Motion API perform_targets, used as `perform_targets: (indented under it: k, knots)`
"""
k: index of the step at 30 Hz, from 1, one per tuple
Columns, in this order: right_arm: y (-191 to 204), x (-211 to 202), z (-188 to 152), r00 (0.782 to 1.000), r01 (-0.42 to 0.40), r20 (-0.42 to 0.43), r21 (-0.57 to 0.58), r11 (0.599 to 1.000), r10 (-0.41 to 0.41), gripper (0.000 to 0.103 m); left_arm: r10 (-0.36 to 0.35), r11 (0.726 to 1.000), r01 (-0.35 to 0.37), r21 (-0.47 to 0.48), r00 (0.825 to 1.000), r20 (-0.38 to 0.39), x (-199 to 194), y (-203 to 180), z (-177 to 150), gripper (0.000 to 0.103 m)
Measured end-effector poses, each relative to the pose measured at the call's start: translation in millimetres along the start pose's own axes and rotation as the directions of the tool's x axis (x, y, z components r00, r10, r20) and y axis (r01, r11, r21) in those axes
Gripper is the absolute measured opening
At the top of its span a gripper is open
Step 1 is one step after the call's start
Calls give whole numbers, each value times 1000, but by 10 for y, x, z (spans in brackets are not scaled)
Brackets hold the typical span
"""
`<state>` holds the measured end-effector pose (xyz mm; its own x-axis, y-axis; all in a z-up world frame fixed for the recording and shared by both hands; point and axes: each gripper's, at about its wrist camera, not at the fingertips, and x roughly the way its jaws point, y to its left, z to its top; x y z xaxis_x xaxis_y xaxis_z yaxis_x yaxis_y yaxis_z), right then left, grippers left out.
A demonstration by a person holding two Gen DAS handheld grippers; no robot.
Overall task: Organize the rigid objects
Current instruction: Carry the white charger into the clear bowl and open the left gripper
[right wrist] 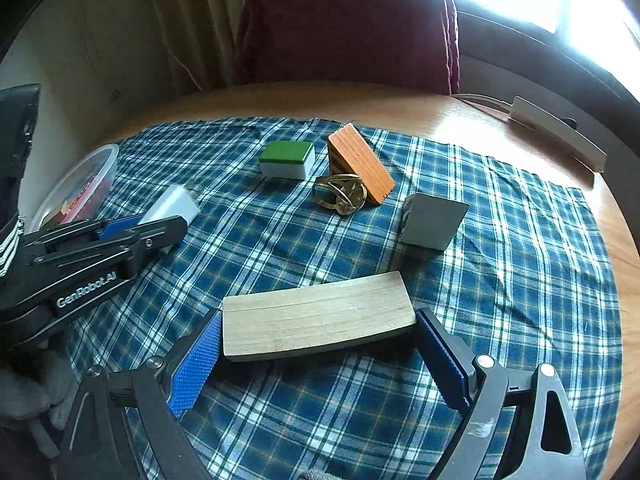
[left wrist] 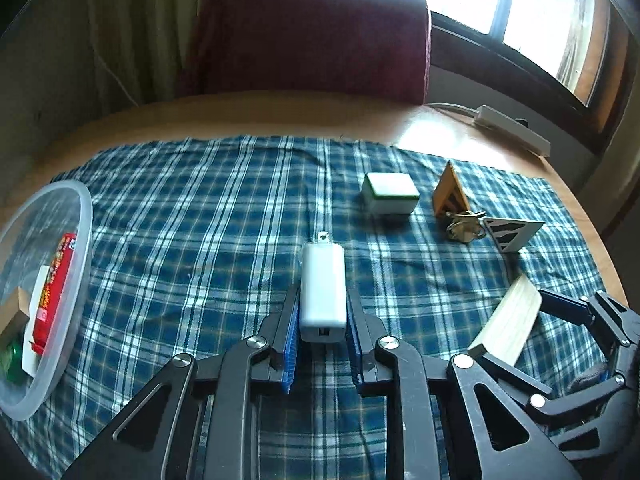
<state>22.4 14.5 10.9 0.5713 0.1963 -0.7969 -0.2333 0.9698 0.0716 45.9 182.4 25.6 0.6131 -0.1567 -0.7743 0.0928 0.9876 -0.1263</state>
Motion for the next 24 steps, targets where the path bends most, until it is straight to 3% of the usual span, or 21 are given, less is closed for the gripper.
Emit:
perform_targets:
  k: [7, 10, 17, 24]
  knots:
    - [1, 1, -7, 1000, 6, 1, -9, 1000, -6, 95, 7, 1000, -7, -10, 1000, -2, 84, 13, 39, 26]
    - [14, 7, -11, 1000, 11, 3, -12, 1000, -11, 95, 3, 1000, -3, -12, 1000, 5, 112, -18, 64, 22]
    - [13, -1, -12, 1000, 11, 8, -7, 1000, -11, 95, 21, 1000, -21, -4, 995, 101, -123, 58, 115, 22]
    - [63, -40, -23, 1000, -4, 16, 0, 1000, 4, 95, 58, 997, -50, -57, 986, 158, -313, 301, 102, 22]
